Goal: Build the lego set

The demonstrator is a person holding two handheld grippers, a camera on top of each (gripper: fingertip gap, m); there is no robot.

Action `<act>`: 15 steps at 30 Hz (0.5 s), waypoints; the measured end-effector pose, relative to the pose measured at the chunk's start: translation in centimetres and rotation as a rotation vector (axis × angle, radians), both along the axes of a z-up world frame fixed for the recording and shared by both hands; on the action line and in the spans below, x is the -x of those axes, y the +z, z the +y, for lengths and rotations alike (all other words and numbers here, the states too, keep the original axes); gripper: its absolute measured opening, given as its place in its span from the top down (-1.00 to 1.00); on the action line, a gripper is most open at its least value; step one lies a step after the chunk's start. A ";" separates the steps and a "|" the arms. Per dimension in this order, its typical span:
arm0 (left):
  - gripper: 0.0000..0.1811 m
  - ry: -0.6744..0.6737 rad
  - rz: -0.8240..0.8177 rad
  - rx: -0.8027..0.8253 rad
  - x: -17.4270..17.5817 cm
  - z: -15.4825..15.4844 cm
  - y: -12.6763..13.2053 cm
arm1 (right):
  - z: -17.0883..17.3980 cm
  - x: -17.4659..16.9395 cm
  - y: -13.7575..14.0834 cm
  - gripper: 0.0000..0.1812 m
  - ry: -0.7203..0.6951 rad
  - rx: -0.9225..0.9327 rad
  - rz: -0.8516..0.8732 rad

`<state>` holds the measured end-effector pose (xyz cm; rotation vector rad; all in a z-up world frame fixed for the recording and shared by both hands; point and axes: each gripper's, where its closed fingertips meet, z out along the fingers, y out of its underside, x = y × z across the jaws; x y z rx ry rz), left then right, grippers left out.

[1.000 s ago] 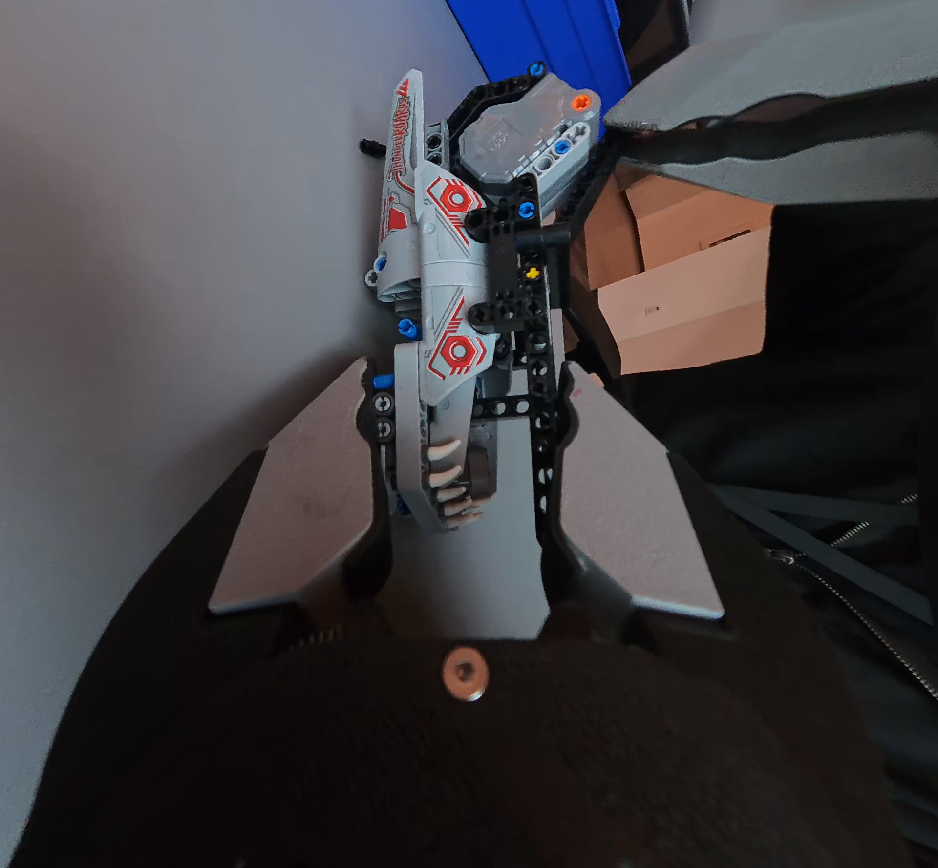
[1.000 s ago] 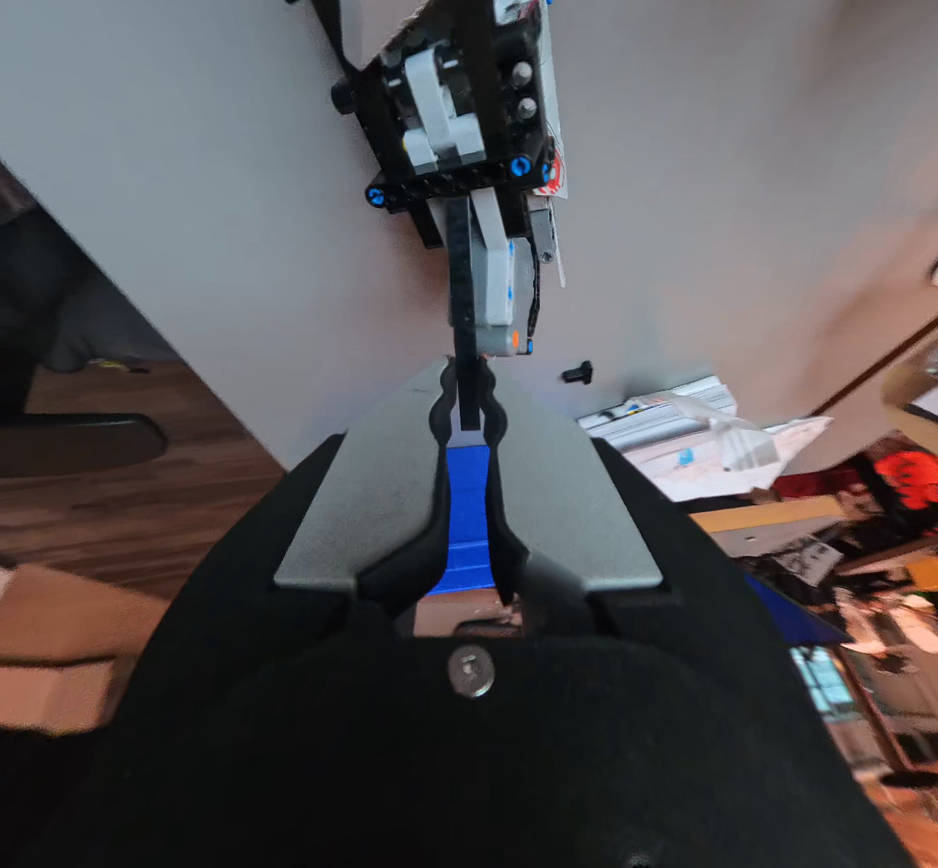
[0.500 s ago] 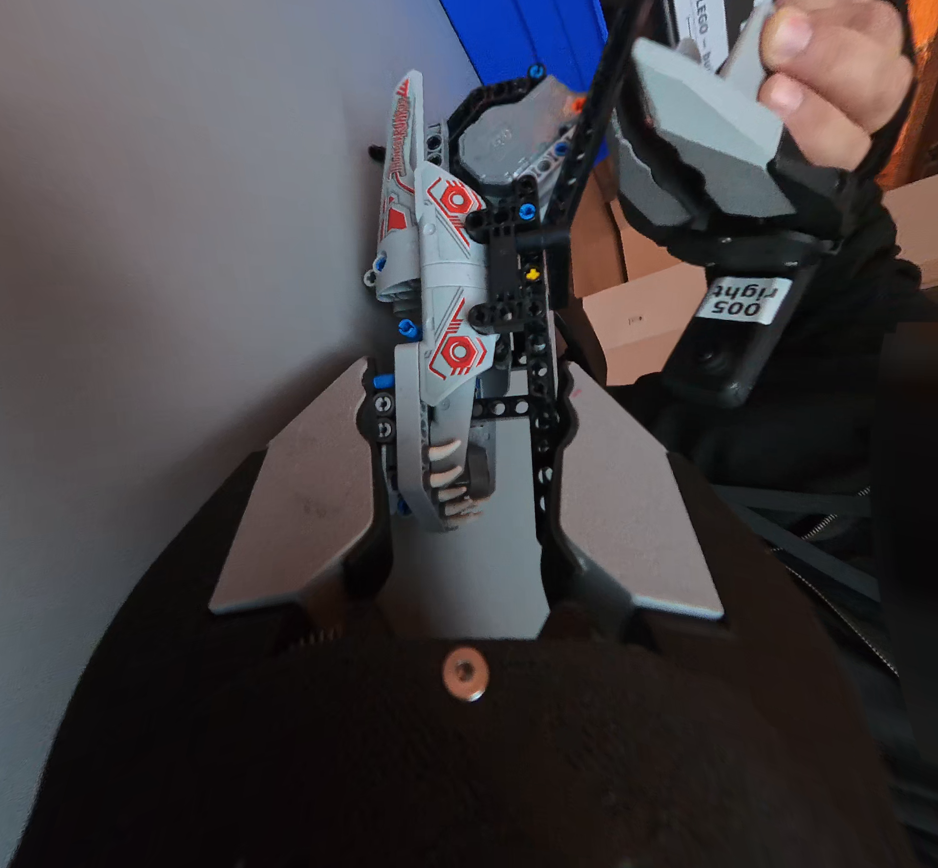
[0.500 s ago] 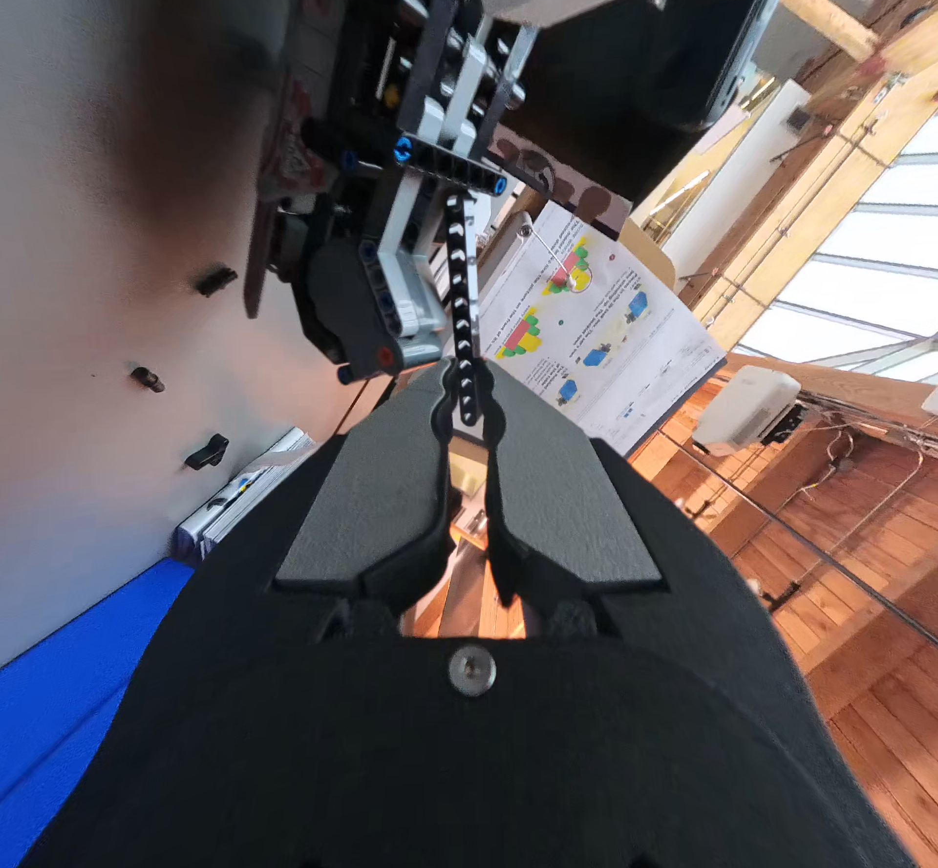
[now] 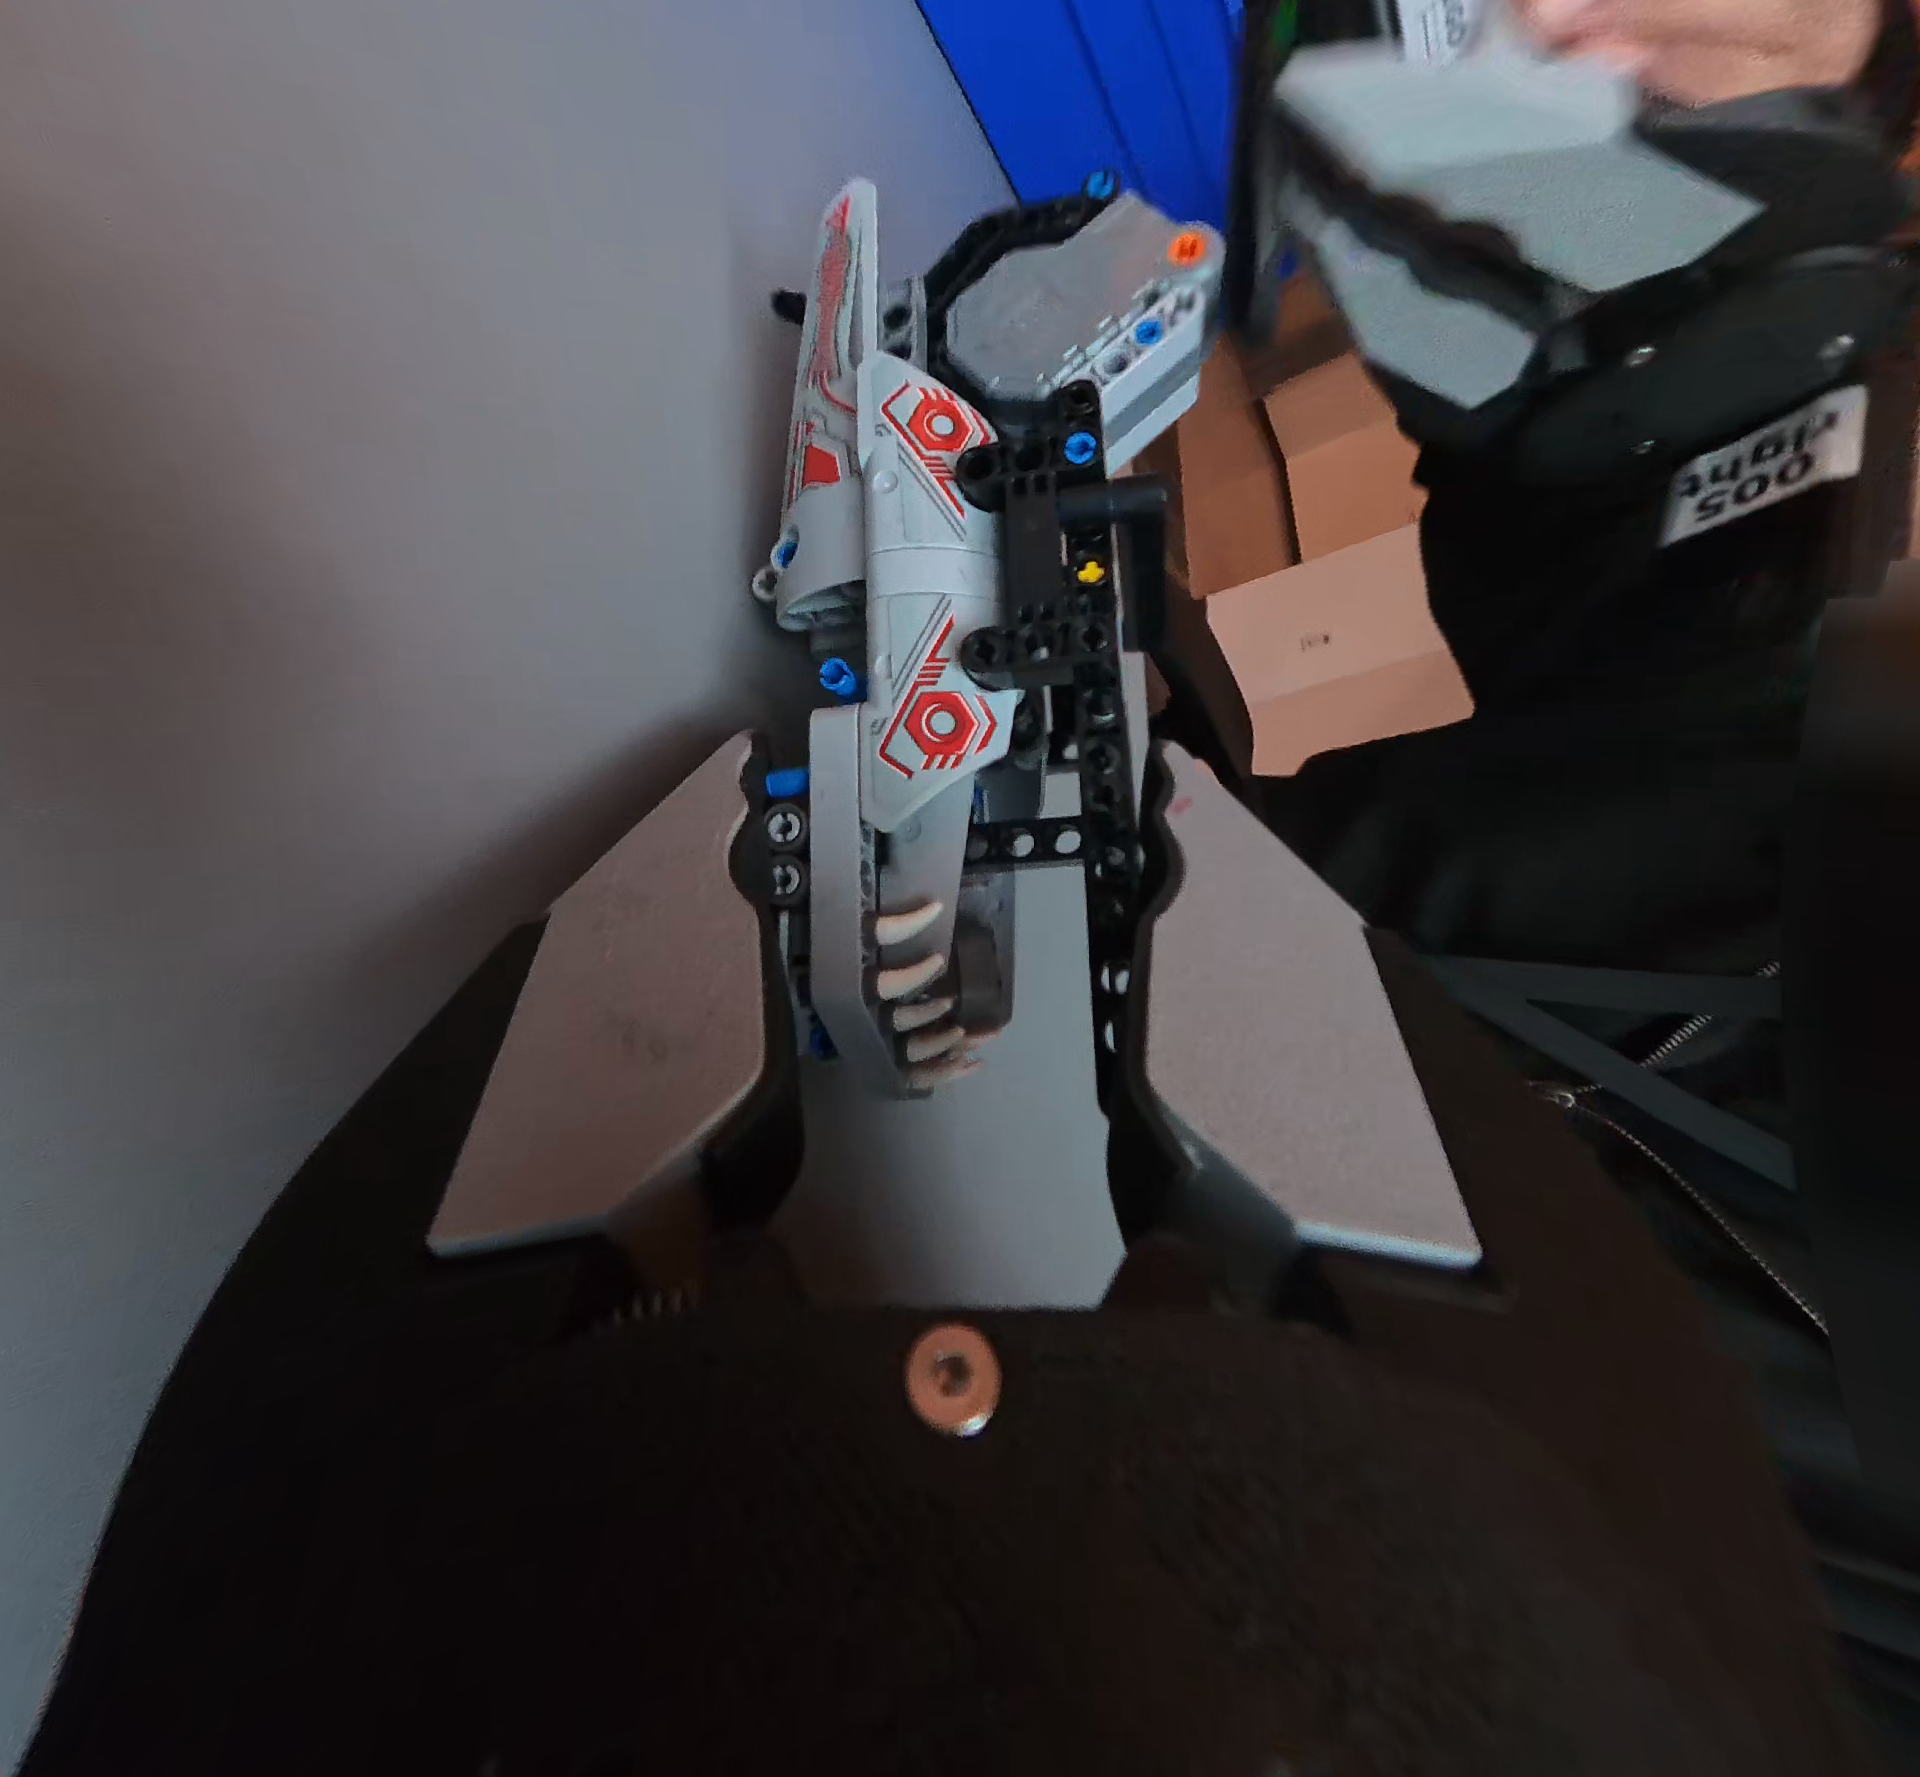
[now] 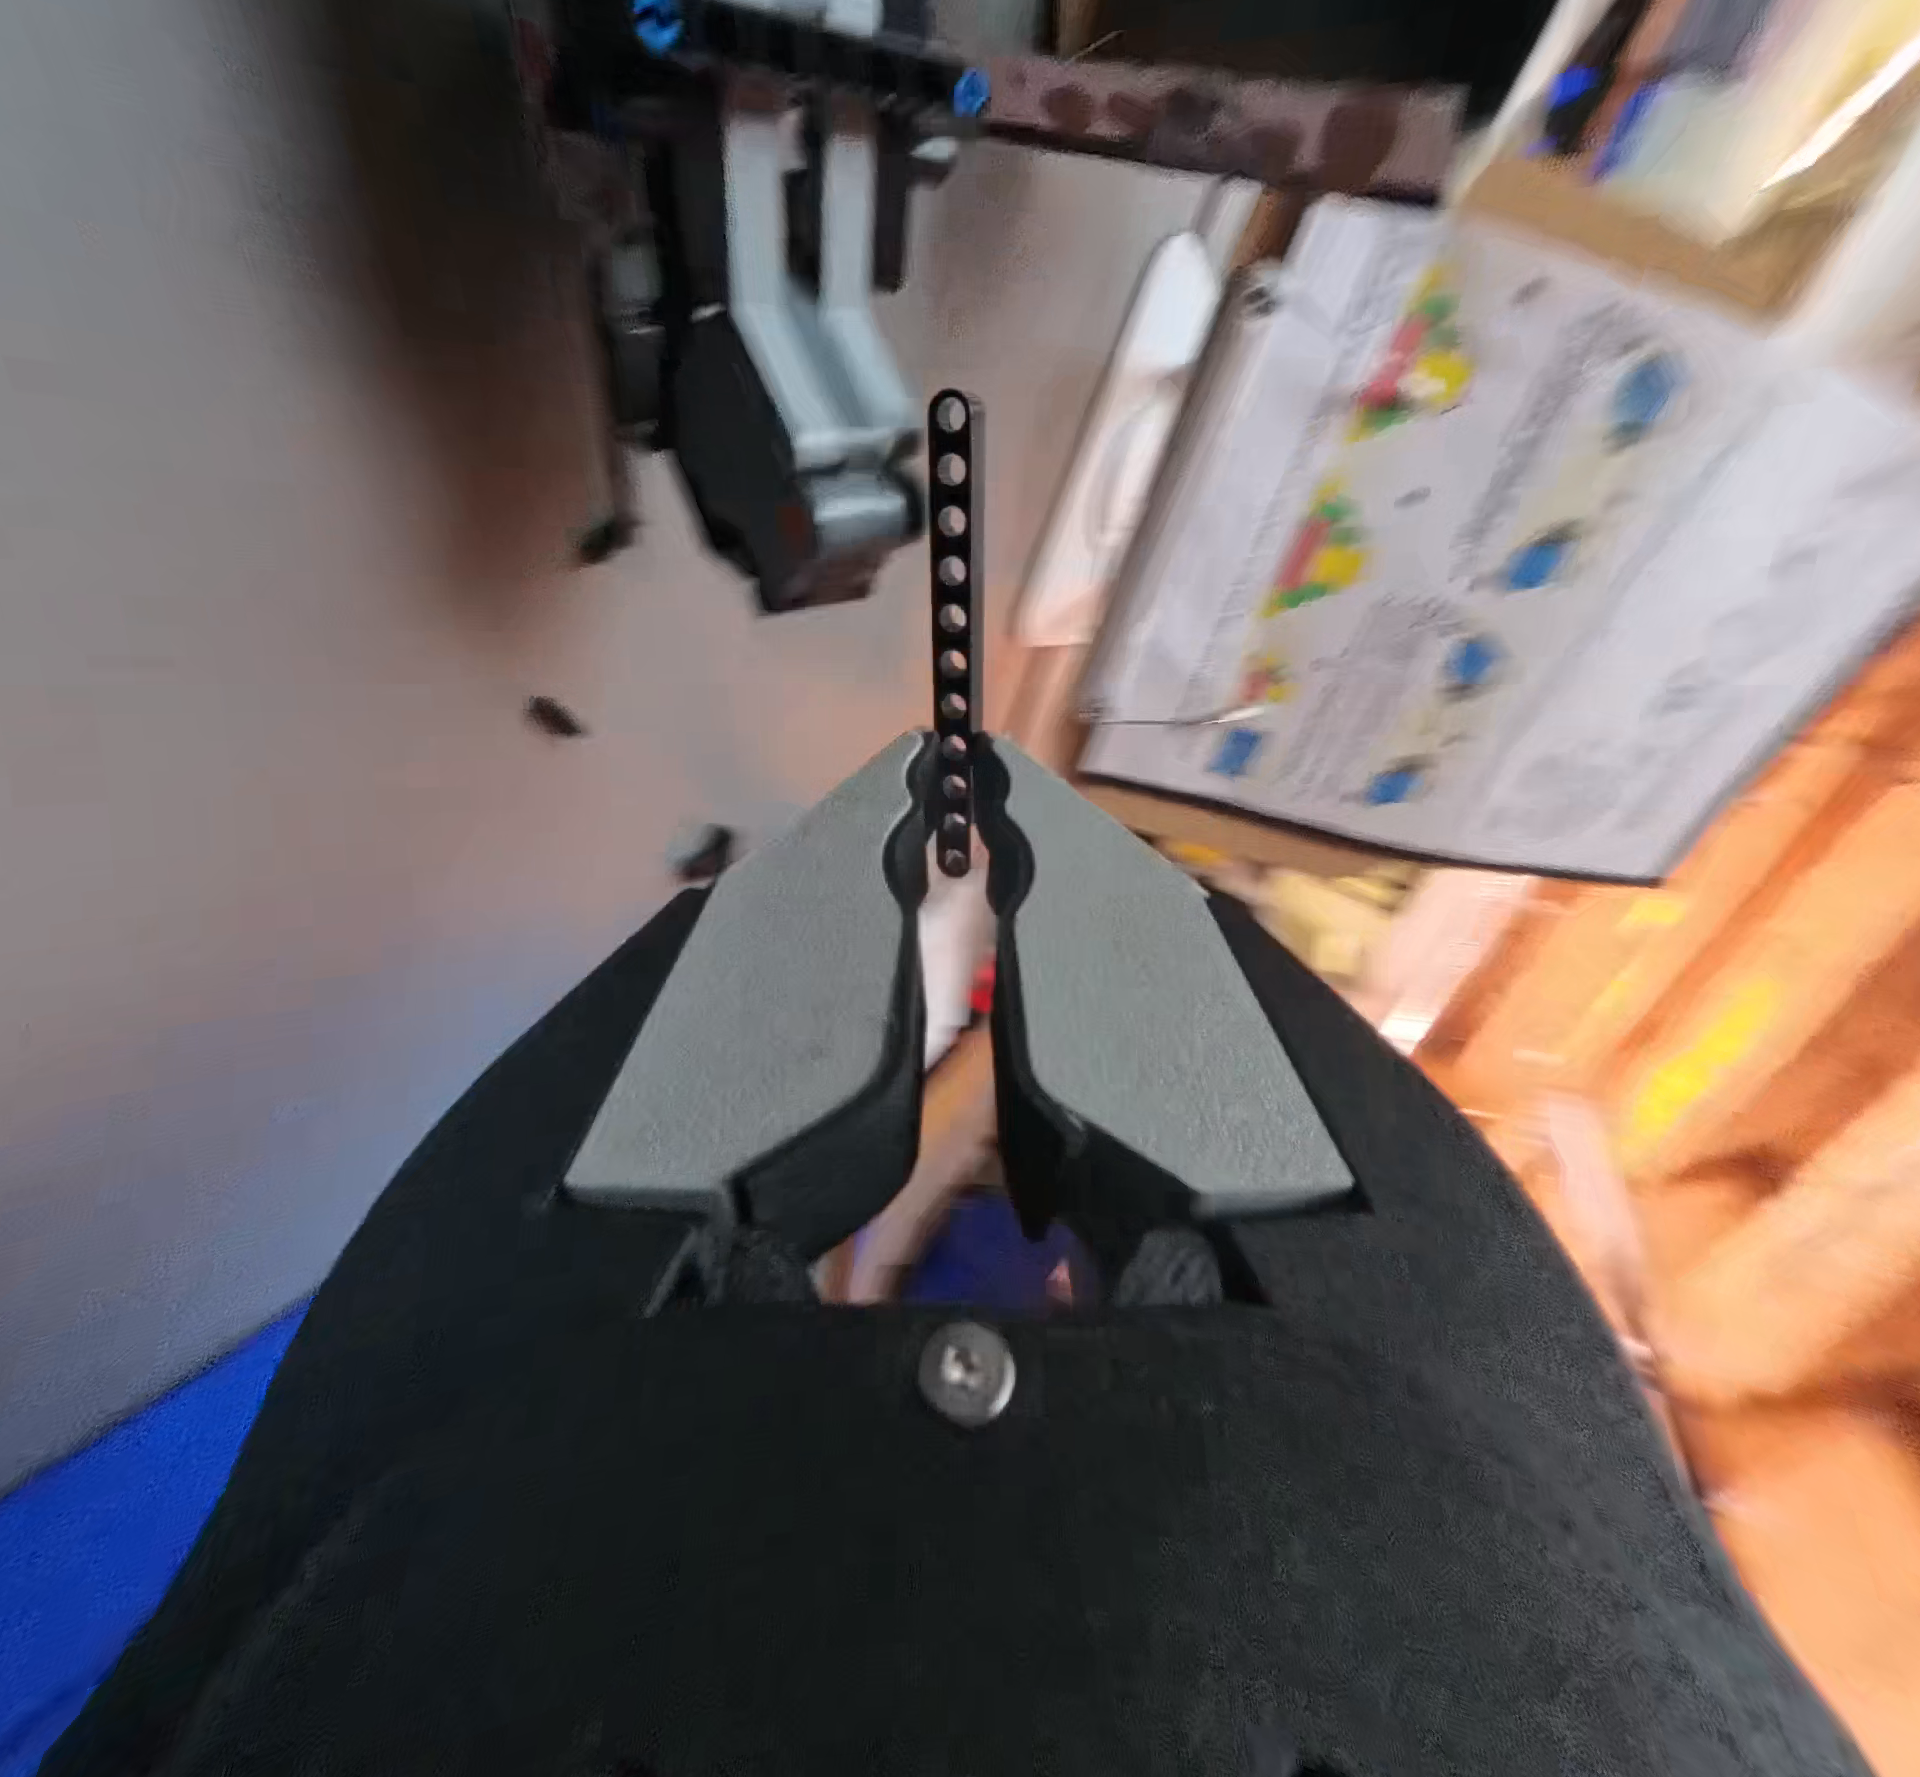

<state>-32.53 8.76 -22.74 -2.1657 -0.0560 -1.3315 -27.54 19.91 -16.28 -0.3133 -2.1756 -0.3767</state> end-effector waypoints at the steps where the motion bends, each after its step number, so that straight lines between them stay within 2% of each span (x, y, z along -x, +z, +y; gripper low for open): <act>1: 0.23 0.020 0.030 -0.015 0.5 0.1 0.2 | 0.2 -1.5 -1.5 0.98 -0.066 0.134 -0.066; 4: 0.24 0.033 0.266 -0.098 1.4 0.4 0.6 | -0.3 -5.5 -5.6 0.98 -0.246 0.519 -0.199; 8: 0.26 -0.050 0.574 -0.149 1.0 0.5 0.7 | -0.2 -7.7 -9.1 0.98 -0.355 0.751 -0.277; 11: 0.25 -0.130 0.602 -0.021 0.5 0.2 0.0 | -1.6 -8.4 -10.0 1.00 -0.372 0.933 -0.329; 15: 0.26 -0.253 0.522 0.136 0.4 0.3 1.8 | -2.1 -8.4 -10.0 1.00 -0.405 1.068 -0.366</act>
